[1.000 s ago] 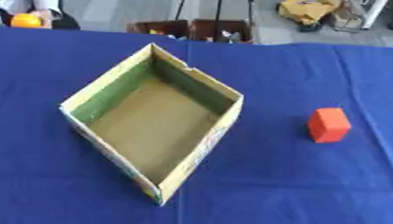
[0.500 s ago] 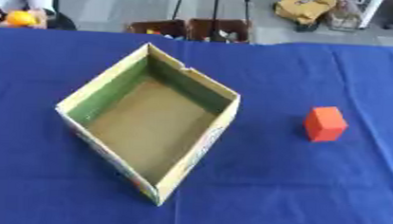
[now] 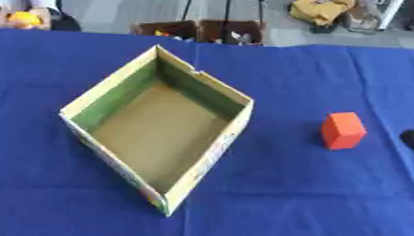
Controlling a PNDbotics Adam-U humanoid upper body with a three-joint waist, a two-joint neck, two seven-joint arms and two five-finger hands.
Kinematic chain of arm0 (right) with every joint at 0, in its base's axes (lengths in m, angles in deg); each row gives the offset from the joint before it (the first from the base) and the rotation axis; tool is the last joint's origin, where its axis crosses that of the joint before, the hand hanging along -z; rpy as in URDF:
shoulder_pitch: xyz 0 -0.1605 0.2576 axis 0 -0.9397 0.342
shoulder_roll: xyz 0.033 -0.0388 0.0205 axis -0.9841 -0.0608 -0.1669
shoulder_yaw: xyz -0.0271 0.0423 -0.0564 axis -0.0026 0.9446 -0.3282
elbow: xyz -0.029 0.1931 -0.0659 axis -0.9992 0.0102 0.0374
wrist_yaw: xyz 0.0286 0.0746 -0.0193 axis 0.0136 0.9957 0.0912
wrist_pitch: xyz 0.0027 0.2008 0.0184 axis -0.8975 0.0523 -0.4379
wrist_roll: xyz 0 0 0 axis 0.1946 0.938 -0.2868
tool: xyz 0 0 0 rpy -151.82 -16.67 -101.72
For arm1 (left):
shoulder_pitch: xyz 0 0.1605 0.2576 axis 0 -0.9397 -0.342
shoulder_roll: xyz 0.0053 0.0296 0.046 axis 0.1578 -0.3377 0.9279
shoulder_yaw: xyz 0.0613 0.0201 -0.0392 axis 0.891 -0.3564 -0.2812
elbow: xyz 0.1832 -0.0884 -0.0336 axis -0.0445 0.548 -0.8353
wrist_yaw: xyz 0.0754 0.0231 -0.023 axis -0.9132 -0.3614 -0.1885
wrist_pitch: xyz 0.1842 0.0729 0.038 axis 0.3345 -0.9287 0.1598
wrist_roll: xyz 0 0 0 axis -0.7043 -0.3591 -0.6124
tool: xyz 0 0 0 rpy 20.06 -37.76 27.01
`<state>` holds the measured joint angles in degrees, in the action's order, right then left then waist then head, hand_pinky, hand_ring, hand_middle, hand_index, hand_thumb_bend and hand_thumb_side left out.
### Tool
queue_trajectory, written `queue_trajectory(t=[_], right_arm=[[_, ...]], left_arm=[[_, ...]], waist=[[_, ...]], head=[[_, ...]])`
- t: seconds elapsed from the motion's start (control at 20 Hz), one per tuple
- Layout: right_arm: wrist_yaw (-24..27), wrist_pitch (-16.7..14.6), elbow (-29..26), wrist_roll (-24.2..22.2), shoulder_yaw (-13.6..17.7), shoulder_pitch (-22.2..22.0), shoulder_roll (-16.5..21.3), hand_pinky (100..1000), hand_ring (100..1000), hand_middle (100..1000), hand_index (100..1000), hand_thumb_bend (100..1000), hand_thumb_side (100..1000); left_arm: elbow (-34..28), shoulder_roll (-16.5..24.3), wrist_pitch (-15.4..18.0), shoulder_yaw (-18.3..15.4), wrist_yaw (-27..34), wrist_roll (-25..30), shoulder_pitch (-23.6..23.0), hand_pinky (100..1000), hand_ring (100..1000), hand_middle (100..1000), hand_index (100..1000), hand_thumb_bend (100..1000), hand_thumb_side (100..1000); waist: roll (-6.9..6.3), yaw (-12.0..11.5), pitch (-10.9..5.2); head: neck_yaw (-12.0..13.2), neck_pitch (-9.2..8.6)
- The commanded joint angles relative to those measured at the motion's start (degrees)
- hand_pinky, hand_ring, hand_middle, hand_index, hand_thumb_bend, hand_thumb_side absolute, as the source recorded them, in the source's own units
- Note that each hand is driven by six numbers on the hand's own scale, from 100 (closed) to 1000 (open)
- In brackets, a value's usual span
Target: Pick up objects on the table and place them in the box.
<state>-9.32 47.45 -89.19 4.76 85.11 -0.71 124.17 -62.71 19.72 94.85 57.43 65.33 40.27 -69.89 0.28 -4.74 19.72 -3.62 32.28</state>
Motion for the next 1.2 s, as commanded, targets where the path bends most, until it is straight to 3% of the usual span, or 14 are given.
queue_trajectory(t=[0.05, 0.1, 0.15, 0.4, 0.45, 0.65, 0.75, 0.8, 1.2], right_arm=[[1.20, 0.86, -0.99, -2.64, 1.37, 0.62, 5.06, 765, 837, 858, 899, 476, 813], [1.98, 0.90, -0.99, -3.46, 1.63, 0.78, 5.33, 765, 837, 858, 899, 476, 813], [2.44, 0.78, -0.83, -4.29, 1.72, 0.80, 5.77, 802, 874, 890, 931, 473, 614], [3.03, 1.09, 3.57, -8.39, -1.14, -0.34, 10.53, 815, 890, 913, 956, 457, 514], [3.79, 1.10, 4.26, -9.24, -1.35, 0.12, 10.85, 816, 891, 915, 957, 488, 500], [7.13, 1.07, 7.02, -12.67, -2.21, 1.98, 11.61, 816, 890, 913, 962, 481, 388], [8.72, 1.01, 8.18, -14.30, -2.70, 2.84, 11.85, 816, 890, 913, 962, 480, 381], [9.39, 1.05, 8.53, -15.13, -2.80, 3.21, 11.94, 811, 884, 909, 960, 466, 328], [12.57, 2.89, 13.43, -22.06, -5.38, 9.34, 12.65, 789, 863, 876, 950, 442, 281]], left_arm=[[-1.07, 1.48, 0.01, -0.02, 0.25, 0.29, 0.08, 542, 714, 813, 897, 100, 944], [-1.07, 1.46, 0.01, -0.03, 0.27, 0.30, 0.07, 542, 714, 813, 897, 100, 944], [-1.07, 1.51, 0.00, -0.04, 0.25, 0.33, 0.09, 542, 714, 813, 897, 100, 946], [-1.07, 1.48, -0.55, 0.16, 0.18, 0.62, 0.35, 541, 714, 814, 897, 100, 946], [-1.07, 1.45, -0.62, 0.18, 0.19, 0.66, 0.36, 541, 714, 814, 897, 100, 946], [-1.07, 1.33, -0.86, 0.23, 0.23, 0.82, 0.43, 541, 714, 814, 897, 100, 947], [-1.07, 1.27, -0.96, 0.26, 0.24, 0.88, 0.45, 541, 714, 814, 897, 100, 947], [-1.07, 1.26, -0.99, 0.27, 0.24, 0.91, 0.46, 541, 714, 814, 897, 100, 947], [-1.07, 0.97, -1.52, 0.64, 0.23, 1.55, 0.61, 540, 715, 815, 896, 100, 946]], waist=[[0.36, -0.05, -1.89], [0.34, -0.04, -1.89], [0.45, 0.09, -1.81], [0.72, 0.32, -1.68], [0.73, 0.30, -1.68], [0.80, 0.16, -1.64], [0.81, 0.12, -1.63], [0.81, 0.11, -1.62], [1.09, -0.51, -1.45]], head=[[-0.17, 0.31], [-0.17, 0.31], [-0.12, 0.21], [-0.56, -0.20], [-0.65, -0.24], [-0.97, -0.43], [-1.12, -0.43], [-1.22, -0.44], [-2.93, -0.56]])
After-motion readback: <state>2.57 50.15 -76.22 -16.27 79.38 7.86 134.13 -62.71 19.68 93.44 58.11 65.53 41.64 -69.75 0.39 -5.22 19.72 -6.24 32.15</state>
